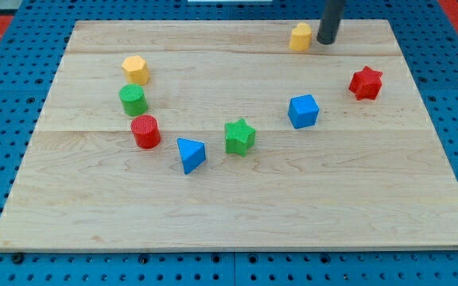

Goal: Place the yellow blocks above the green circle

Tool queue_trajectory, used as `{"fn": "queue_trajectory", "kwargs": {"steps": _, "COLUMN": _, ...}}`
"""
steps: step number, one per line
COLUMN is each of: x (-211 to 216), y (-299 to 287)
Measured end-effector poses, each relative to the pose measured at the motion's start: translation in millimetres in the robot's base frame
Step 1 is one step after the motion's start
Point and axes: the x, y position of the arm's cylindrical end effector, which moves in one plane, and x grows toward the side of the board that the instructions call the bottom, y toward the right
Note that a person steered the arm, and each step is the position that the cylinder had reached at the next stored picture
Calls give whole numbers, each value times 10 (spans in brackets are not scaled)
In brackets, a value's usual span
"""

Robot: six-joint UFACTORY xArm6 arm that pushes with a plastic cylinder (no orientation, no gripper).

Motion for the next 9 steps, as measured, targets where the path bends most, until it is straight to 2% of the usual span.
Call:
{"fn": "queue_trajectory", "kwargs": {"steps": 1, "x": -144, "y": -606}}
{"fn": "queue_trajectory", "kwargs": {"steps": 2, "x": -144, "y": -1550}}
{"fn": "queue_trajectory", "kwargs": {"steps": 3, "x": -220, "y": -2127}}
{"fn": "queue_trajectory", "kwargs": {"steps": 4, "x": -447, "y": -2237}}
{"fn": "queue_trajectory", "kwargs": {"steps": 6, "x": -477, "y": -2647}}
{"fn": "queue_trajectory", "kwargs": {"steps": 7, "x": -308, "y": -2849}}
{"fn": "queue_trajectory", "kwargs": {"steps": 9, "x": -271, "y": -2841}}
